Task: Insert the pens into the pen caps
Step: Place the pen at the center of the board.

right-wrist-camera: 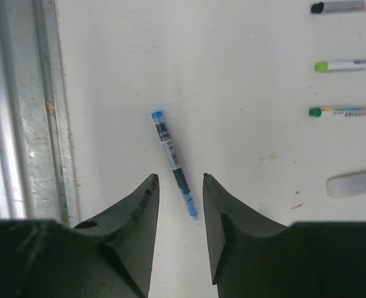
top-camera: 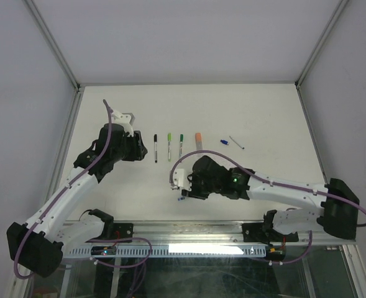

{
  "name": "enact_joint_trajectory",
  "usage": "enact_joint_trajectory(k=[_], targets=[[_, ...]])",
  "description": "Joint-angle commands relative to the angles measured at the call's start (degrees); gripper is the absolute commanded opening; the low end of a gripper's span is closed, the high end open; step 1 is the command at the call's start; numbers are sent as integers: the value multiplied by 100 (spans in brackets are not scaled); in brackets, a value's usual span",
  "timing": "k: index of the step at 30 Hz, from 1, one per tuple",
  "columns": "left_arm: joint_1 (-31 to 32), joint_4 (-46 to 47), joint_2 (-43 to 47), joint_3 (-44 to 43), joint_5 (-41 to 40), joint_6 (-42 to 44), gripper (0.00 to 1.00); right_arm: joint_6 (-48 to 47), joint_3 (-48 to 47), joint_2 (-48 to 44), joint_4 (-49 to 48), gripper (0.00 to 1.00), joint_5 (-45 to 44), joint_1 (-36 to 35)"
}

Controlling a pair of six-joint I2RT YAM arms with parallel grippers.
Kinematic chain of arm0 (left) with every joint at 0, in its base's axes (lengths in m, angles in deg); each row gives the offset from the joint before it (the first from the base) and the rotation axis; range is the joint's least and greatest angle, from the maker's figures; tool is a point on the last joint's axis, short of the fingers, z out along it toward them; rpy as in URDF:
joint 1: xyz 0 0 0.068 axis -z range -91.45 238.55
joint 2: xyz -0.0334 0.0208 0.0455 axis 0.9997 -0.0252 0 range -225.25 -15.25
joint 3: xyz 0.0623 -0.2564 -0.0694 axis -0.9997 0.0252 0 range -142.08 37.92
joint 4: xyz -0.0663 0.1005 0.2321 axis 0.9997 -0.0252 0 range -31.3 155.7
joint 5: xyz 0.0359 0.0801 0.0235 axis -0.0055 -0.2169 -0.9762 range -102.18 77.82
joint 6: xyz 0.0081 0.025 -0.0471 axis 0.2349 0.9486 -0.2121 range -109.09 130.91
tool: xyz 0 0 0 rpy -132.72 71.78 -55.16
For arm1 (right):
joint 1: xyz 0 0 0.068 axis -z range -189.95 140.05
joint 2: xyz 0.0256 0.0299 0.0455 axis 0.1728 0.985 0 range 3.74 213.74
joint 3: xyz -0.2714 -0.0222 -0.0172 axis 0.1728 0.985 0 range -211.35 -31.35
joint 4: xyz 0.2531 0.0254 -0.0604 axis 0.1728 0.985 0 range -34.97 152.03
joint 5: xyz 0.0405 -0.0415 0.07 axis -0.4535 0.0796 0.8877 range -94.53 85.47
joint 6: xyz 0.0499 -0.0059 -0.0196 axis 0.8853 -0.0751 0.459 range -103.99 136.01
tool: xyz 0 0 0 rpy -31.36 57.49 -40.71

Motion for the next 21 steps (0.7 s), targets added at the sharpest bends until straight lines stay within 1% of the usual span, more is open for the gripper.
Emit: enact_joint_trajectory(k=[1,3,6,8,10,12,15,17,21], targets=[[-65,373,-156,-63,655,143,43,3039,845,-1029,-1710,38,-376,-19],[-18,335,-314,-102,899,146,42,4317,1203,-1428,-2121,38,-897,-19],[344,320,-475,-183,900,55,43,6356,1519,-1878,-2072,38,-1874,-19],[808,328,-612,-253,624,-147,43,7516,1534,-2054,-1551,38,-2582,-21],[1326,357,-822,-307,336,-353,44,8650,1515,-2202,-800,38,-3223,-22],[1887,422,-1067,-336,57,-516,45,9692,1577,-2413,-50,39,-3695,-21],[2594,580,-1407,-293,-221,-623,48,11060,1857,-2965,723,39,-4233,-17],[2962,747,-1551,-248,-296,-585,50,11613,2049,-3355,1079,39,-4359,-12],[3483,1038,-1937,-155,-399,-299,54,11777,2353,-4135,1357,40,-4328,-10]])
